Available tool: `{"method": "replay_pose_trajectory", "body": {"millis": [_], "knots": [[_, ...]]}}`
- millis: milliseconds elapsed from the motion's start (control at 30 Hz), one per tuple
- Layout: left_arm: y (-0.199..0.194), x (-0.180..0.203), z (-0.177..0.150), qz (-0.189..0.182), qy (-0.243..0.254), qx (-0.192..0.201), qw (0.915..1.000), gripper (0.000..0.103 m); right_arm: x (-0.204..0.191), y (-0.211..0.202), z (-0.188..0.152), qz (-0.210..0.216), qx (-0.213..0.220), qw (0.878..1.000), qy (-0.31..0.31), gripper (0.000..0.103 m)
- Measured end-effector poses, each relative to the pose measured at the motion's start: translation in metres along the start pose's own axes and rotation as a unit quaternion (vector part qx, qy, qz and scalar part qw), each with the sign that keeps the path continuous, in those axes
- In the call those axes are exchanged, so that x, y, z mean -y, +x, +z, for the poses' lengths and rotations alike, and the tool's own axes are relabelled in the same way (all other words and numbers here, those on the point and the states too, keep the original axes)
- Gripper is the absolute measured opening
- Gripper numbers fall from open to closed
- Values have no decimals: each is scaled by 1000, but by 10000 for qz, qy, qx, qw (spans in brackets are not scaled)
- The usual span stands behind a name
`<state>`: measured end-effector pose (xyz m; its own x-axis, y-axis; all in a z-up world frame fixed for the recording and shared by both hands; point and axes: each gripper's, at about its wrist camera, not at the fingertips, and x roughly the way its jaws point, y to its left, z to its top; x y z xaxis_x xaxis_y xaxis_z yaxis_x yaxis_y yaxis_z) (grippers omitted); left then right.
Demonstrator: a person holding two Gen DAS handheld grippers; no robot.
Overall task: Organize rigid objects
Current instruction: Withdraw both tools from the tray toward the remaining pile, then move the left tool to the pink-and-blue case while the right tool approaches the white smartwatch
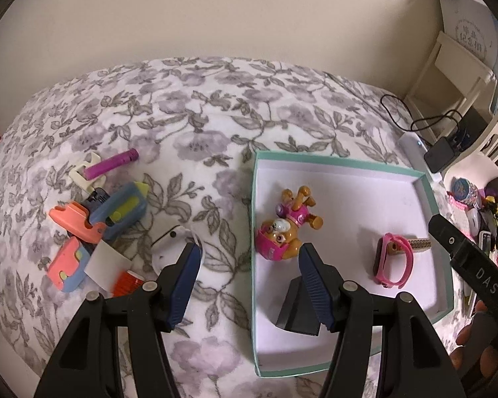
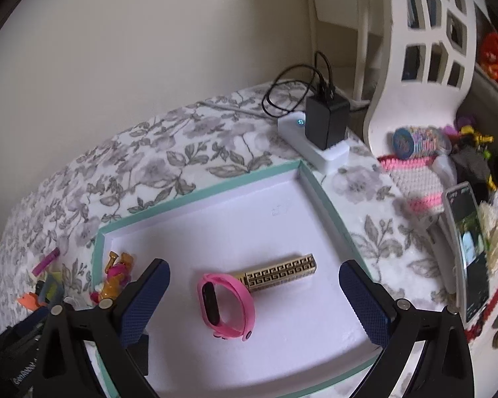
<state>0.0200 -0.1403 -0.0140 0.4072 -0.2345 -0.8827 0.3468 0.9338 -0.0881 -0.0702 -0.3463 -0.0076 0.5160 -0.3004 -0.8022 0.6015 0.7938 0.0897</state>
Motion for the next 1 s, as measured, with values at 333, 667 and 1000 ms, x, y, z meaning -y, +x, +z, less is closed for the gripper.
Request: {"method": "replay_pose_trajectory", "body": {"millis": [333,667,1000], "knots": [[-10,-17,6,-17,-270,127,9996,63,-16,-19,7,47,423,9989,-197,103],[-18,-35,12,-125,-588,198,9980,63,-38,-35,9,-365,661,9959,-503,103],[-24,-68,16,-168,-1037,259,9941,63,-69,-44,5,-472,772,9916,-920,103]]}}
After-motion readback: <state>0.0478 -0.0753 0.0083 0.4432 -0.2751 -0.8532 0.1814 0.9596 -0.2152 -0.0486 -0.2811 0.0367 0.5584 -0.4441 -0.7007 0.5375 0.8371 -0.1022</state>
